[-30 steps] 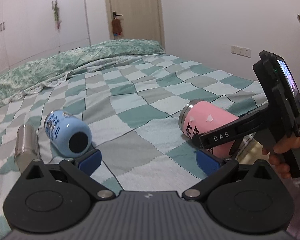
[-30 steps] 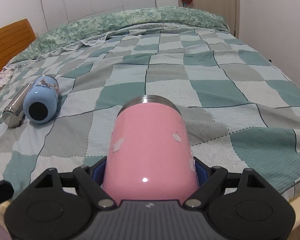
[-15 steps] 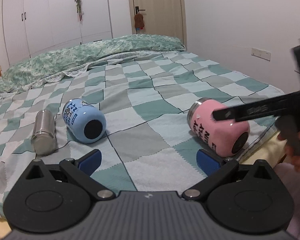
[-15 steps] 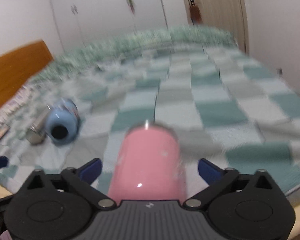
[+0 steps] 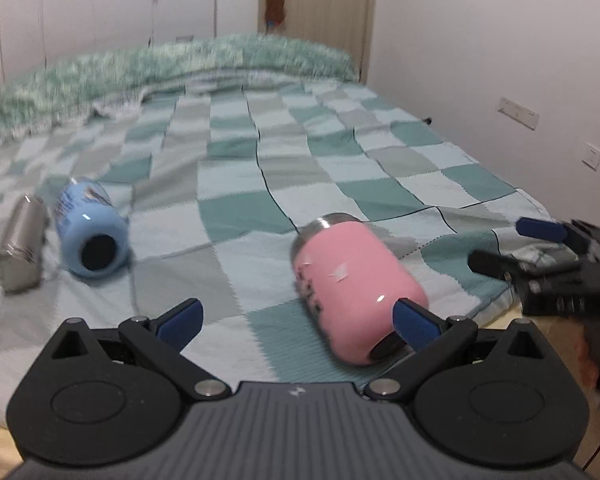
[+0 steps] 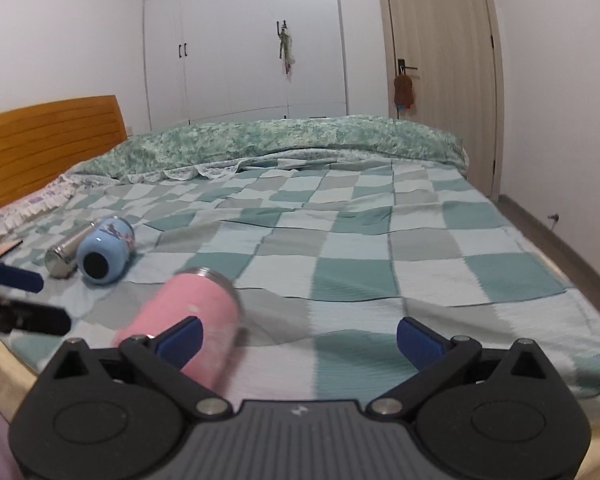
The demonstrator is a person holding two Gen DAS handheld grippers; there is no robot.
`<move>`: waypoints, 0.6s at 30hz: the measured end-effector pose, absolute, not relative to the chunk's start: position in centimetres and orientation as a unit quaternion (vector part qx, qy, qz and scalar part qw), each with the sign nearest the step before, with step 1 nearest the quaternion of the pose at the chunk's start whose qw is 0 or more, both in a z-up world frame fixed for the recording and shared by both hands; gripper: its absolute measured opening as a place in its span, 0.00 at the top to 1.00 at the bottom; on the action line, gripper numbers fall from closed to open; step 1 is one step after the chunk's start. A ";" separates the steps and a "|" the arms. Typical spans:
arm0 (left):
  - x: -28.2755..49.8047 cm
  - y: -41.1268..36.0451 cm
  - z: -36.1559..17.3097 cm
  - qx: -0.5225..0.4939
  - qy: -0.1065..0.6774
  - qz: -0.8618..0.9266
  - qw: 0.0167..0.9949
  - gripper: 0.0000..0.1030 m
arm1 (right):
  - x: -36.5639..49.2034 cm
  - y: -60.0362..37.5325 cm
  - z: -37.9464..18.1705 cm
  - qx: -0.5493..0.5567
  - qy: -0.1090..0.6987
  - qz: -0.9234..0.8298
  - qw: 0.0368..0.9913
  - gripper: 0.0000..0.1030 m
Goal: Flip cup upright
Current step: 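Grasp the pink cup body with the left gripper while the right gripper releases it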
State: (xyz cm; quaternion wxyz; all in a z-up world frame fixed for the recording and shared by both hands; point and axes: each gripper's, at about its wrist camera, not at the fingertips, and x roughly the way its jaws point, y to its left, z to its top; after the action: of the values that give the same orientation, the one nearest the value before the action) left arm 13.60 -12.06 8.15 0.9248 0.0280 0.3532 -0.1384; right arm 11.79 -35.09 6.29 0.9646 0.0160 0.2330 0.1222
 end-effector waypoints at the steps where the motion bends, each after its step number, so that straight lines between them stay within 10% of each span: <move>1: 14.4 -12.8 8.0 0.021 0.366 -0.132 0.921 0.00 | 11.9 -35.5 6.1 0.010 0.230 0.122 0.965 0.00; 18: 24.6 -19.2 4.8 -0.031 0.491 -0.054 0.869 0.00 | 16.1 -38.9 3.1 -0.020 0.231 0.161 0.959 0.00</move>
State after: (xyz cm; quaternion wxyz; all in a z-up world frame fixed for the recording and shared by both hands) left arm 24.56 -19.21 4.79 0.8687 -0.0307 0.4914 -0.0538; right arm 16.08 -38.91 3.08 0.9594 -0.0200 0.2308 0.1610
